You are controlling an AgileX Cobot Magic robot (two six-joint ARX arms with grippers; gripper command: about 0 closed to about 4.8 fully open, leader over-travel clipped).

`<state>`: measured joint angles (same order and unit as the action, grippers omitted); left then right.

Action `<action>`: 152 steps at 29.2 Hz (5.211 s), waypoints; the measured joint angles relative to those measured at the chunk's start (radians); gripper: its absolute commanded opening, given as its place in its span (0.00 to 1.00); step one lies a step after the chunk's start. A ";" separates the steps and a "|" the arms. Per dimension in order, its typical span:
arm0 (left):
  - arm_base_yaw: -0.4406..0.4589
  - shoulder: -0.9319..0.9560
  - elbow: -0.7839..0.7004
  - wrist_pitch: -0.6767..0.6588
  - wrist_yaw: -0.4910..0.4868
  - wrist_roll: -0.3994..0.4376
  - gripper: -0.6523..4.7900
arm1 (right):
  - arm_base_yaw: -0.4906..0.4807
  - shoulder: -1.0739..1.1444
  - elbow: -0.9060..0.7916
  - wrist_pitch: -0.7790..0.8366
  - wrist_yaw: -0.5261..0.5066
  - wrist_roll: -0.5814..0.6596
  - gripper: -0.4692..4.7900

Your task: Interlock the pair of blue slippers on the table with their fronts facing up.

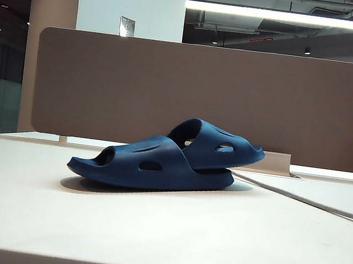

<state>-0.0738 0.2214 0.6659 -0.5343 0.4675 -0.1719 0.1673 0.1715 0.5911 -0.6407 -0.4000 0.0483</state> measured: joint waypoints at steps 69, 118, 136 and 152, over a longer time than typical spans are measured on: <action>-0.021 0.002 -0.542 0.489 -0.242 0.023 0.11 | 0.000 -0.058 -0.582 0.666 0.090 0.030 0.13; -0.021 0.004 -0.659 0.486 -0.244 0.026 0.11 | 0.000 -0.058 -0.587 0.464 0.293 -0.038 0.13; -0.021 0.004 -0.659 0.443 -0.244 0.026 0.11 | 0.000 -0.058 -0.587 0.465 0.292 -0.026 0.13; -0.021 0.004 -0.659 0.443 -0.244 0.026 0.11 | 0.000 -0.058 -0.587 0.465 0.292 -0.026 0.13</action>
<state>-0.0948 0.2253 0.0071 -0.0910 0.2234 -0.1459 0.1673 0.1131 0.0040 -0.1753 -0.1081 0.0223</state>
